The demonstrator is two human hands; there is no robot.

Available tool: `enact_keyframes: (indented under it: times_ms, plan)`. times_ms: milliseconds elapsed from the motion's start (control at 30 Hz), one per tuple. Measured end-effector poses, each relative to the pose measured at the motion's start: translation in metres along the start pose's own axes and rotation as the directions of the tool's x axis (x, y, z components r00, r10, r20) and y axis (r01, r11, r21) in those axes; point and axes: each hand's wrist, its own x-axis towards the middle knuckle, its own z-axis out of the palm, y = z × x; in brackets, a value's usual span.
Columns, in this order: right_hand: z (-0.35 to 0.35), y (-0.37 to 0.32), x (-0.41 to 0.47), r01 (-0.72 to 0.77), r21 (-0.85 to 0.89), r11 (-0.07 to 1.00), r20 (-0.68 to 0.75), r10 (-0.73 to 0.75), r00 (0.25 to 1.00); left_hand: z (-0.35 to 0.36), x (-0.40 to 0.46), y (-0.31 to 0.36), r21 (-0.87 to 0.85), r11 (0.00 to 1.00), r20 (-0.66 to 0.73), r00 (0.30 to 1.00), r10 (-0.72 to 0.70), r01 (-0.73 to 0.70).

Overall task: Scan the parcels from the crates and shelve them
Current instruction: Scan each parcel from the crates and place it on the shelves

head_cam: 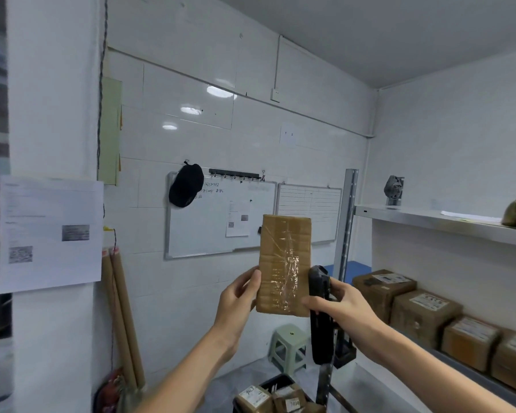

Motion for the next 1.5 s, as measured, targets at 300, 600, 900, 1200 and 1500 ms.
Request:
enact_keyframes:
  times_ms: [300,600,900,1200,1500]
  plan:
    - [-0.024,0.015,-0.006,-0.063,0.047,0.997,0.014,0.062,0.998,0.021,-0.001,0.0,0.004,0.999,0.039,0.998,-0.044,0.044]
    - [-0.032,0.009,-0.011,-0.023,0.031,0.999,-0.152,0.028,0.988,0.036,-0.004,-0.011,0.135,0.99,0.02,0.999,0.032,-0.035]
    - [-0.022,0.009,-0.02,0.044,-0.031,0.999,-0.307,-0.051,0.95,0.041,-0.009,-0.01,0.168,0.983,-0.024,0.997,0.077,-0.072]
    - [-0.023,0.005,-0.043,0.015,0.029,0.999,-0.307,-0.005,0.952,0.04,-0.019,-0.013,0.153,0.986,-0.091,0.992,0.084,-0.07]
    - [-0.054,0.003,-0.093,-0.03,0.042,0.999,-0.314,0.042,0.948,0.076,-0.037,-0.023,0.122,0.982,0.037,0.99,0.139,-0.142]
